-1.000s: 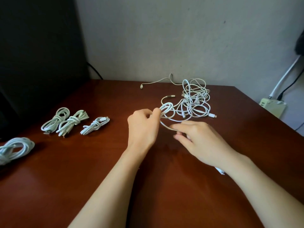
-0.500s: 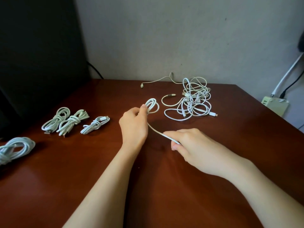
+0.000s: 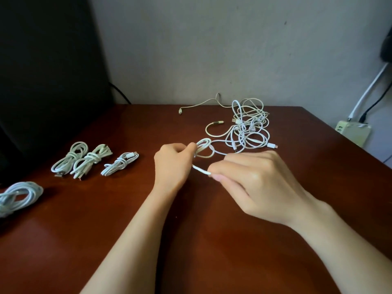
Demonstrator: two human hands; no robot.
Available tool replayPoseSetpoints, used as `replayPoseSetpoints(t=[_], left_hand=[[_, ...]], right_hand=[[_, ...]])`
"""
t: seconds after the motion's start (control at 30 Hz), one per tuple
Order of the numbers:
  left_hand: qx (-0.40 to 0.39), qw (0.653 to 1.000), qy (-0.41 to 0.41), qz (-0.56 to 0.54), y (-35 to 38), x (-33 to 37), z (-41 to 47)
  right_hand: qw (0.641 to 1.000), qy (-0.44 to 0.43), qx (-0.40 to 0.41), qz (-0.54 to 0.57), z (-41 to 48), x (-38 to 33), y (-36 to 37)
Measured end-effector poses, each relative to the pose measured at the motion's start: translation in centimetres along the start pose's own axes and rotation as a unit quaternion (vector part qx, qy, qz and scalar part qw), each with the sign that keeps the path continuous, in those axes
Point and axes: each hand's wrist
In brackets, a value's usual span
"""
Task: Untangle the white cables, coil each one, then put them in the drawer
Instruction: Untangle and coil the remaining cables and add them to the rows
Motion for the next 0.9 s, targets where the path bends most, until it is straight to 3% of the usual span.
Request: replayPoseSetpoints(t=[0.13,0.27,0.37,0.47,0.67,0.77,0.9], left_hand=[[-0.088,0.992,0.087,0.019,0.0,0.5,-0.6],[-0.178,0.971,0.146,0.059,0.6,1.1,-1.6],[-0.218,0.961,0.157,0.068,1.0,1.4,-2.2],[-0.256,0.958,0.133,0.008,1.2,1.8,-2.5],[-0.347,0.921,0.091,-0.150,0.5,2.8,-3.4],[-0.349,0.913,0.121,-0.171,0.0,2.9,-3.6],[-0.332,0.915,0.100,-0.204,0.0,3.0,-3.6]], right_hand=[[0.994,0.051,0.098,0.014,0.0,1.3,-0.9],[0.985,0.103,0.138,0.029,-0.2,2.7,-1.1],[0.981,0.128,0.141,0.037,-0.5,3.9,-1.0],[0.972,0.171,0.151,0.059,-0.7,5.0,-0.8],[0.945,0.269,0.119,0.142,-1.5,6.4,-0.1],[0.923,0.314,0.083,0.204,-1.6,6.7,0.6],[0.891,0.347,0.034,0.291,-1.3,5.9,1.9]])
Point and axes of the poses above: each hand's wrist, its own z-axis towards the middle knuckle, its own y-axis out of the palm, x = y × z, and after that the axes turned 2 degrees about z, right-handed
